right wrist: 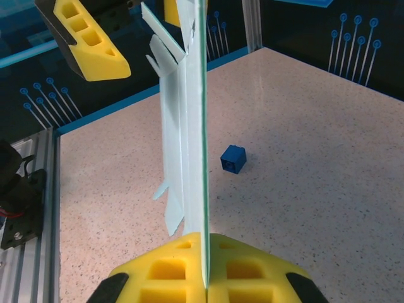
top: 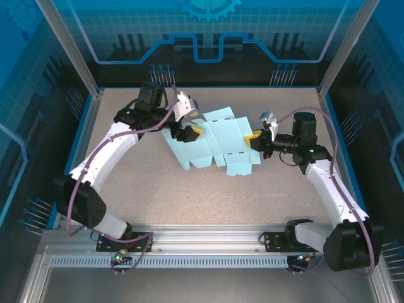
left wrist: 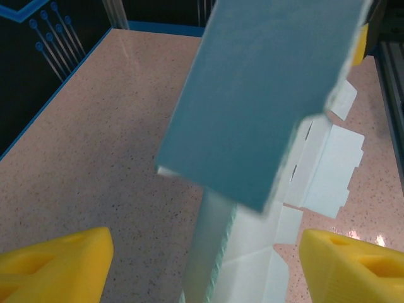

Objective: Fold the paper box

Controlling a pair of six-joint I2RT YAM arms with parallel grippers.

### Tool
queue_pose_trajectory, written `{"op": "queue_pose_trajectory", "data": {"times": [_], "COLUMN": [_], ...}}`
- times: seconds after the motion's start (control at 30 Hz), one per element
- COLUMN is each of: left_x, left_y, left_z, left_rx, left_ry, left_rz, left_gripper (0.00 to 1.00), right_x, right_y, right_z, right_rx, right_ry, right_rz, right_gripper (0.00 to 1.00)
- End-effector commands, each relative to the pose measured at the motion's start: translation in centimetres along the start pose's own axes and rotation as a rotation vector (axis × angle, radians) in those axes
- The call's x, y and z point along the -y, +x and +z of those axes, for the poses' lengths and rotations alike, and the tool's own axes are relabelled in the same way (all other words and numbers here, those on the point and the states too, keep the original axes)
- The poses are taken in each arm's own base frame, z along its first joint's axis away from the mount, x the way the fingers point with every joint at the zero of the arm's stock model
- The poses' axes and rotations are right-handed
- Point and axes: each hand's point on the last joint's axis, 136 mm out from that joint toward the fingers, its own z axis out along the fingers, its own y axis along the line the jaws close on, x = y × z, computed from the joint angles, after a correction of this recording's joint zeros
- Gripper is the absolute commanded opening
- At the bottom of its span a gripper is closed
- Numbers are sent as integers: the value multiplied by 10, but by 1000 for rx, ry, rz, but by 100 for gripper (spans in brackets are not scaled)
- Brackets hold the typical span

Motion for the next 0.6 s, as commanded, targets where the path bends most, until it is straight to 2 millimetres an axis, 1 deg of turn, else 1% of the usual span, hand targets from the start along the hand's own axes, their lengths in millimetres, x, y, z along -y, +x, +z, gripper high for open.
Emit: {"op": "queue_pose_trajectory", "data": {"times": [0.0,0.07,0.13,0.23,0.3,0.57], "left_x": [9,11,15,23,25,25], "left_y": [-16,-19,-22,-26,-27,-23], "left_z": [1,1,1,1,1,5], "left_rx": [37,46,54,79,86,72], "left_ry": [53,68,100,157,173,187], "left_rz": [96,104,102,86,77,49], "left_gripper": [80,80,78,69,62,42], "right_x": [-18,-19,-20,-23,-23,-23], "right_y": [-7,-6,-6,-8,-9,-14], "right_z": [0,1,2,4,4,3], "right_rx": [-4,-7,-8,-7,-5,-2], "right_ry": [-65,-76,-81,-92,-91,-82], "right_rz": [-23,-22,-24,-32,-39,-54], "right_gripper": [0,0,0,0,0,0]}}
